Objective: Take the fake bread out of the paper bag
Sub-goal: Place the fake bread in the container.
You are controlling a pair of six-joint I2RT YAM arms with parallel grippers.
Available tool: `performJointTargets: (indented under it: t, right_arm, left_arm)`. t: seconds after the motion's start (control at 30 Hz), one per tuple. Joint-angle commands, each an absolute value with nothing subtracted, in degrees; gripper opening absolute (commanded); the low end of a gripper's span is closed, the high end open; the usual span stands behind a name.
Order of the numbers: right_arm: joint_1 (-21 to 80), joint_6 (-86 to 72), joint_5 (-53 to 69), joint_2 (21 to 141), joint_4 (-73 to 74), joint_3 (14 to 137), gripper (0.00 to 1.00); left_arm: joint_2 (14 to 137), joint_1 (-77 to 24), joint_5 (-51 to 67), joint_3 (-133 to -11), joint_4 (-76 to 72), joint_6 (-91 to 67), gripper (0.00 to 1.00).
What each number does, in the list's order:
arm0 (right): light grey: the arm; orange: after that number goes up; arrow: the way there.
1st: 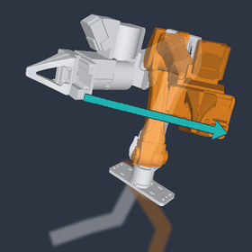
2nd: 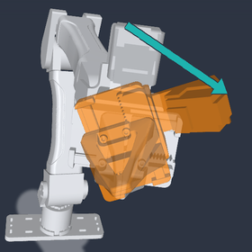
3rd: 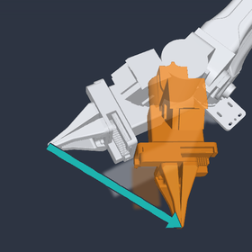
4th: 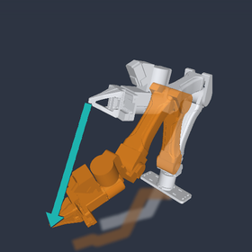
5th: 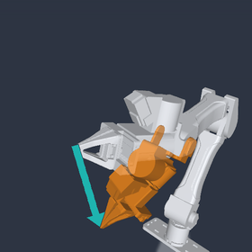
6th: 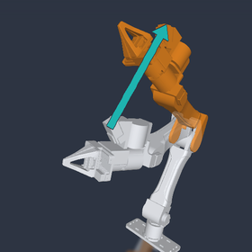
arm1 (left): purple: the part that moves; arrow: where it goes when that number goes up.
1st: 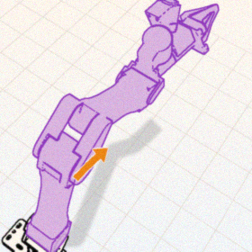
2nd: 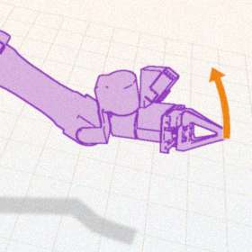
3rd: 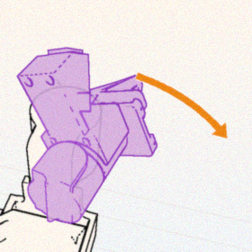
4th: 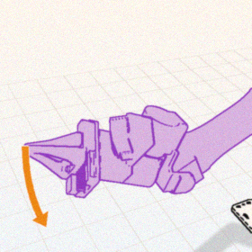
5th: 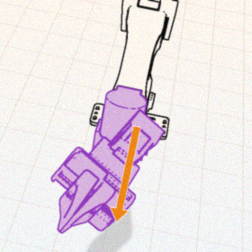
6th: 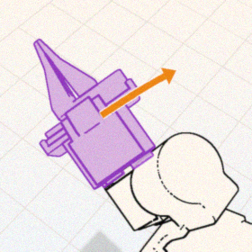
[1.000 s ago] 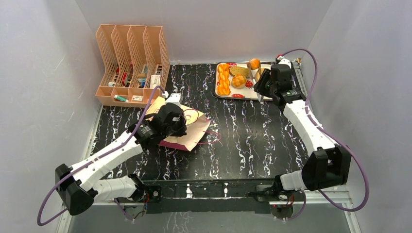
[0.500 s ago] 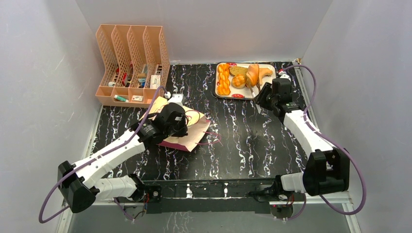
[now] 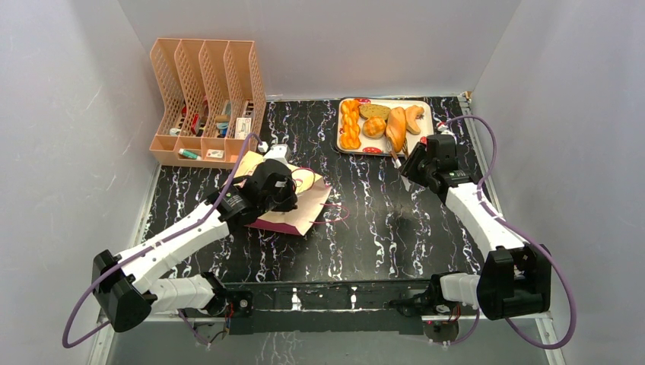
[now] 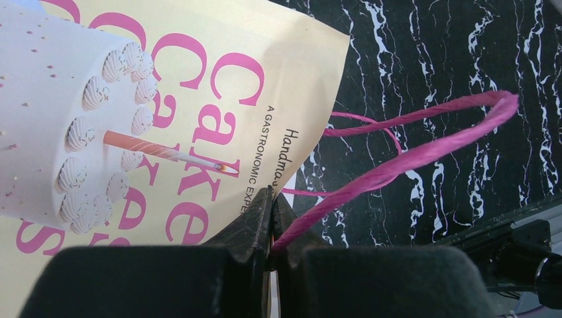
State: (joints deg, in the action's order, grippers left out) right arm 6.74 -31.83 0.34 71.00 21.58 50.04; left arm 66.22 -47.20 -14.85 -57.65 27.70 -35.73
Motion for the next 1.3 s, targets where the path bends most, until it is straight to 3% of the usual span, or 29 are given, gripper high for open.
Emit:
performJointTargets:
  t: [0.0, 0.57, 1.27]
  right_arm:
    - [6.85, -32.37, -1.57, 70.70, 19.58, 51.10, 0.07]
    - [6.84, -31.90, -1.30, 71.78, 21.39, 51.37, 0.33]
    - [6.81, -31.38, -0.64, 70.89, 24.20, 53.81, 0.39]
  left_arm:
    - [66.35, -46.98, -14.04, -57.48, 26.22, -36.61, 0.00]
    - [67.10, -47.02, -14.56, -57.08, 25.11, -37.18, 0.00]
    - [67.46, -47.00, -15.25, -57.22, 23.92, -37.04, 0.00]
